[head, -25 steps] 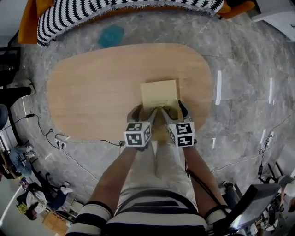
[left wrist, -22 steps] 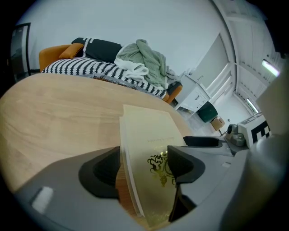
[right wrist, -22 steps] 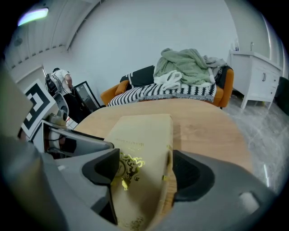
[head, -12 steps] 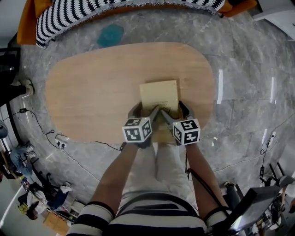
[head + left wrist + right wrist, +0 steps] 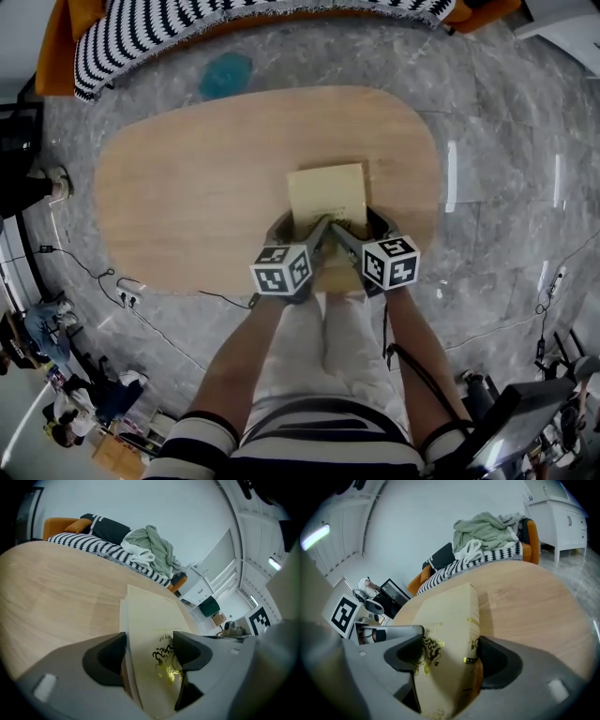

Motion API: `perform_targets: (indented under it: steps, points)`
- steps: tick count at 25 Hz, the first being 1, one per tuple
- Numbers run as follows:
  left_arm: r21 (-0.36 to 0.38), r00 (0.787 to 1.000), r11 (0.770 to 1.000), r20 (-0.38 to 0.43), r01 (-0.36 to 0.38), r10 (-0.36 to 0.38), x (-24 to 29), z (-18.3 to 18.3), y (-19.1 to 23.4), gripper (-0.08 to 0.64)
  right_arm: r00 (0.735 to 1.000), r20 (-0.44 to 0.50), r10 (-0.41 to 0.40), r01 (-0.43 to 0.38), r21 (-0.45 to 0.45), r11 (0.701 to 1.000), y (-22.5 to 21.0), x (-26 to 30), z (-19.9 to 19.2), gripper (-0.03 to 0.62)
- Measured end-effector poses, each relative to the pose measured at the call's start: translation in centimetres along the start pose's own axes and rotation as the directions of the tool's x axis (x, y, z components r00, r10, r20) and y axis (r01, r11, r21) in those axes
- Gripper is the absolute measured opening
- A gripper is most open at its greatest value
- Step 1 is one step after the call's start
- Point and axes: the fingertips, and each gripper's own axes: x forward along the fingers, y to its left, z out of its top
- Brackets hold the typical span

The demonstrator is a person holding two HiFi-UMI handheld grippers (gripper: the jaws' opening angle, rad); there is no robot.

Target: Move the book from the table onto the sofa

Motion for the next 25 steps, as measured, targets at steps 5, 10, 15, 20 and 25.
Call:
perform_targets:
  steps: [5, 10, 15, 20, 25]
  points:
    - [0.007, 1.0, 1.0, -0.009, -0.02, 0.02, -0.3, 0.0, -0.2, 0.316, 1.0, -0.001, -0.016, 0.016, 0.02, 1.0, 0.1, -0.4, -0.1, 0.362]
    - [0.007, 0.999, 0.999, 0.023, -0.031, 0.031, -1.4, 0.6, -0.6, 0.31, 0.999, 0.02, -0.027, 0.027, 0.024, 0.999, 0.9, -1.2, 0.5, 0.353]
    - [-0.002, 0.999, 0.999, 0.037, -0.036, 0.036, -2.9, 1.6, -1.7, 0.305, 0.998, 0.044, -0.044, 0.044, 0.011, 0.999, 2.0, -2.8, 1.6, 0.352]
    - [0.011, 0.999, 1.0, 0.053, -0.015, 0.014, -5.0, 2.9, -2.7, 0.304, 0.995, 0.073, -0.071, 0.072, -0.014, 0.997, 3.9, -4.5, 2.9, 0.35]
    - [0.038, 0.999, 0.999, 0.053, 0.001, -0.003, -7.3, 4.4, -4.3, 0.302, 0.99, 0.101, -0.099, 0.099, 0.0, 0.995, 5.7, -6.8, 4.1, 0.35]
